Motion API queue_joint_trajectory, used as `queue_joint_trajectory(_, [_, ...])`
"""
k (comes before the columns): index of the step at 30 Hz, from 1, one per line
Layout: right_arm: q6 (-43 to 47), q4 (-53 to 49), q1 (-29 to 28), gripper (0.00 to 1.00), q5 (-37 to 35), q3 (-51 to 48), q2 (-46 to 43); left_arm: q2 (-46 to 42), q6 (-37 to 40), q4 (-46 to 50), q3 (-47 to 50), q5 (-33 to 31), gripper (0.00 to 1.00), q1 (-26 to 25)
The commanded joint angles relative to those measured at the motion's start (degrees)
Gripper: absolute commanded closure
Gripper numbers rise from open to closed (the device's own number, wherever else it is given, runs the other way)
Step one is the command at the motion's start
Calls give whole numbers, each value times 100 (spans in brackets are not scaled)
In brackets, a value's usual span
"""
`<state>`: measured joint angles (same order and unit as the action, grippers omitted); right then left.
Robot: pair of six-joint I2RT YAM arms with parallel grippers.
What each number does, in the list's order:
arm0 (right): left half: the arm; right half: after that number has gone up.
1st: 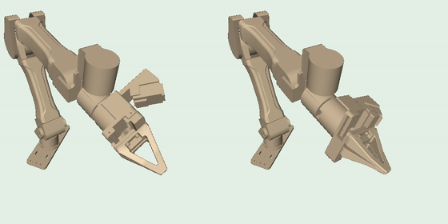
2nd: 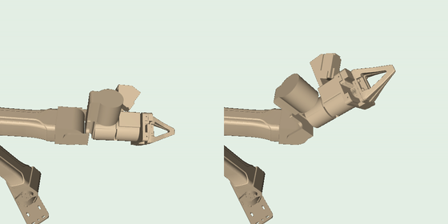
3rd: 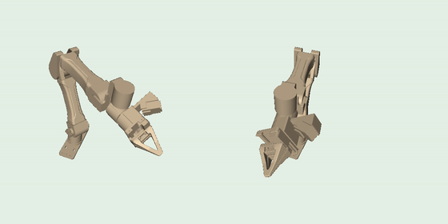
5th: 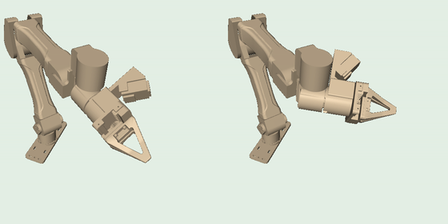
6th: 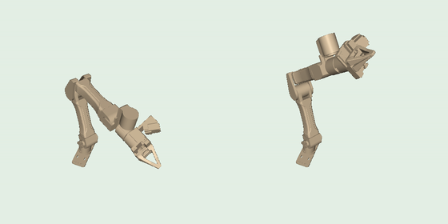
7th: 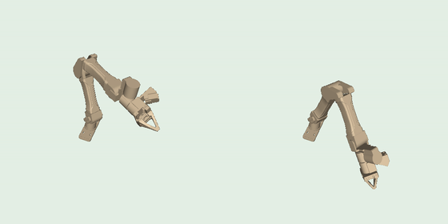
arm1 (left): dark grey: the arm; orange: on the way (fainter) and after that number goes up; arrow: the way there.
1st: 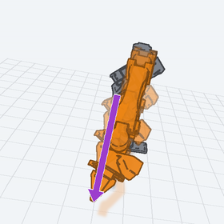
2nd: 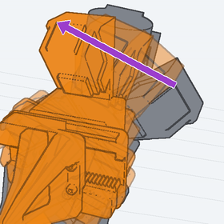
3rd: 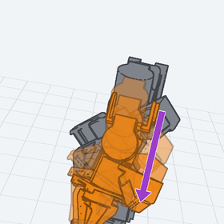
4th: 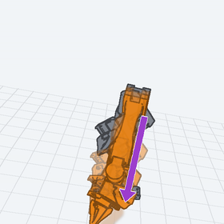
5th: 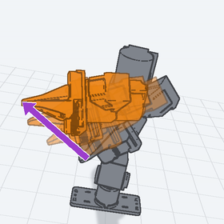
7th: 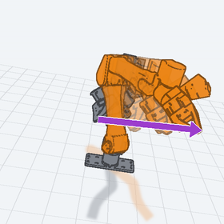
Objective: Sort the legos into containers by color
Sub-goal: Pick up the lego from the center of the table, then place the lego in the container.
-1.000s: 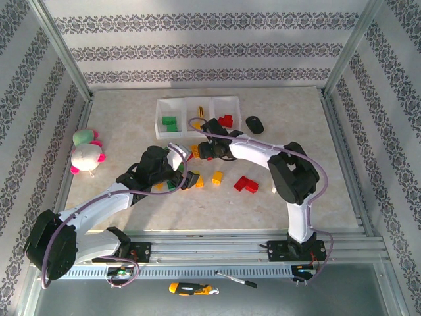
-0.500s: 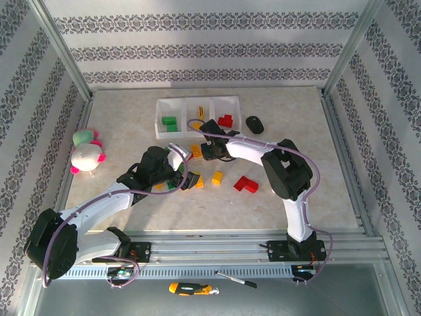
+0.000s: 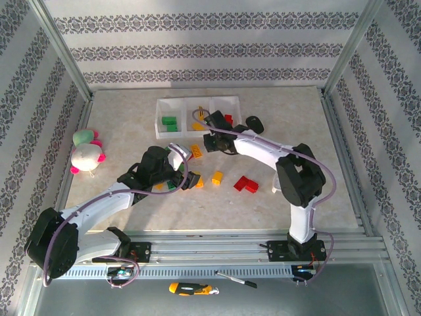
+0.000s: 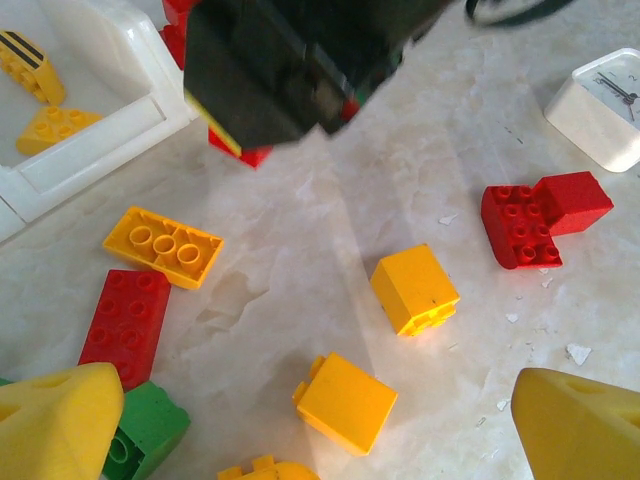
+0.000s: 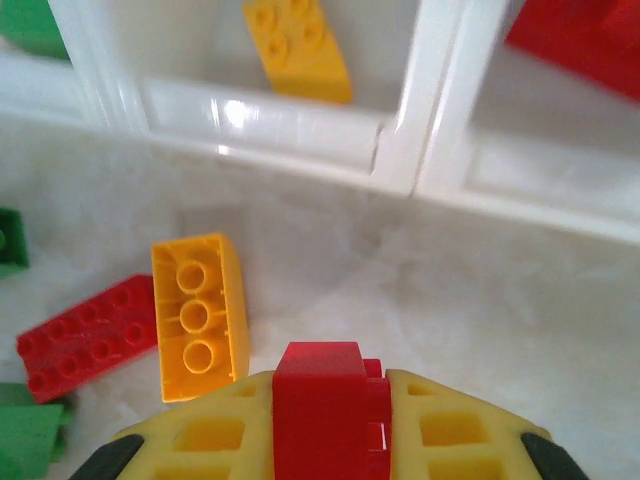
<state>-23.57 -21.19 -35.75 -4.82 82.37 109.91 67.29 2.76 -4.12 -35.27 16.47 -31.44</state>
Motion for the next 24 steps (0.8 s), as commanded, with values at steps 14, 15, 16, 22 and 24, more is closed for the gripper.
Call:
queue_joint_trajectory(14, [475, -135, 916, 80, -208, 2095, 1287, 250, -568, -1228, 215, -137, 1, -38])
queue_joint_trajectory(15, [514, -155, 937, 80, -236, 2217, 1402, 241, -580, -1270, 228, -132, 1, -39])
queue_joint_trajectory(16, [533, -157, 953, 80, -262, 2287, 1492, 245, -591, -1297, 224, -125, 1, -38])
queue_joint_trajectory(22, [678, -237, 1026, 73, -174, 2616, 1806, 215, -596, -1337, 235, -157, 1, -42])
queue_joint_trajectory(24, [763, -228, 1000, 66, -274, 2595, 1728, 220, -597, -1319, 232, -174, 1, -38])
